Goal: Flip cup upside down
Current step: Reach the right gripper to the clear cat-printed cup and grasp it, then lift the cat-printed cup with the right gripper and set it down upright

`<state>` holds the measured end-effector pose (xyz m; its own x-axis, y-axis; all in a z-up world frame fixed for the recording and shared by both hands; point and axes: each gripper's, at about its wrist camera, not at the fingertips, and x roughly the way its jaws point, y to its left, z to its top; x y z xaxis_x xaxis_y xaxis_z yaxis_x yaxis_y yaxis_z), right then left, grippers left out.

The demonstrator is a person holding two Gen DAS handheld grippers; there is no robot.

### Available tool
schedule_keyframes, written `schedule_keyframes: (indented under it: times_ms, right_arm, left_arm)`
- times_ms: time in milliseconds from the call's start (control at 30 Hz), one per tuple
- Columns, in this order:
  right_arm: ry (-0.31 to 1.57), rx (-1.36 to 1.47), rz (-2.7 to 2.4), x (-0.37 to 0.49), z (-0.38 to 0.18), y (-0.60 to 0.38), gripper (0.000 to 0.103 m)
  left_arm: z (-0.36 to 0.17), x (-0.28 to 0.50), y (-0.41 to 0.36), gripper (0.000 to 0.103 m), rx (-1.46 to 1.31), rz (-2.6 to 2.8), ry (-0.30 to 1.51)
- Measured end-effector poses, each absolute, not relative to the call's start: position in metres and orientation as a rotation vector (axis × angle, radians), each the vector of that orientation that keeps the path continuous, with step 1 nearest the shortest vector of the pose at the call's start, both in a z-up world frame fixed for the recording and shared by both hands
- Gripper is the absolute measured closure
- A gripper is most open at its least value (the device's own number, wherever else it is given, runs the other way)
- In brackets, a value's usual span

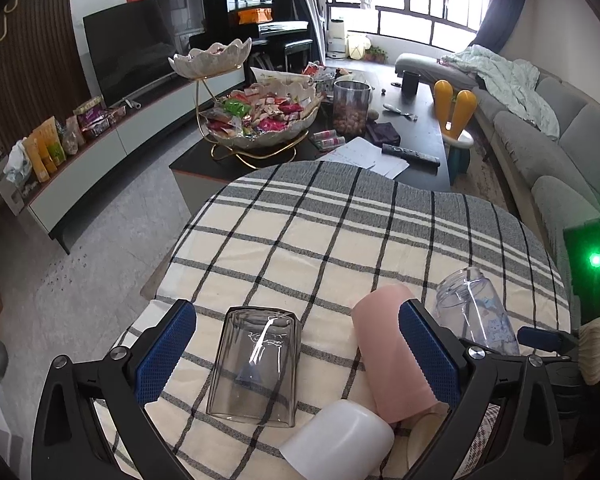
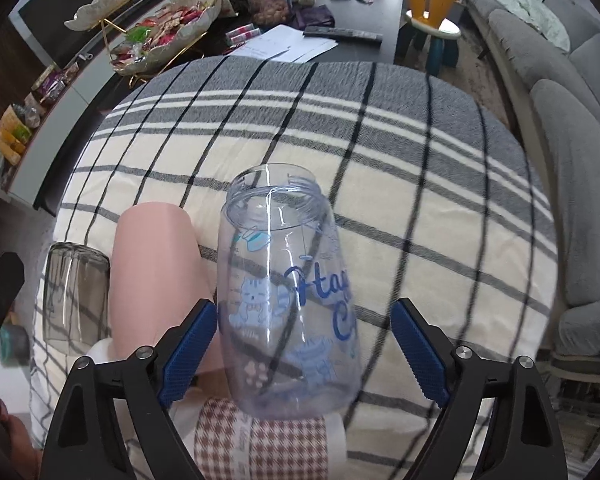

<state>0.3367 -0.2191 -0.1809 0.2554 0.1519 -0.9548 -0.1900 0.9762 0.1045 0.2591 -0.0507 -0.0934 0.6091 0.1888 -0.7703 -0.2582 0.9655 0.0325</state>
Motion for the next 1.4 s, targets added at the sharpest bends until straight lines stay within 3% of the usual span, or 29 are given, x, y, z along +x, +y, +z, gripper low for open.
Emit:
schedule_keyframes:
  times_ms: [133, 433, 933, 1400]
  right_arm:
    - [1.307, -0.001, 0.260, 0.342, -0.188, -0.216, 0.030]
    - [1.248, 0.043, 0.239, 0.333, -0.168, -0.220, 0.031]
    - [1.129, 0.223, 0.204, 0.236, -0.088, -0.196, 0.031]
    - [1.176, 0.357, 0.200, 0.122, -0.119, -0.112, 0.031]
  left_arm:
    - [-0.096, 0.263, -0.047, 0.000, -0.097, 0.259, 0.890]
    - [-0.090, 0.259, -0.042, 0.000, -0.116, 0.238, 0.883]
    - [-0.015, 0.180, 0.001, 0.000, -0.062, 0.147, 0.755]
    - [-0.020, 0.077, 0.095, 0.000, -0.059, 0.161, 0.735]
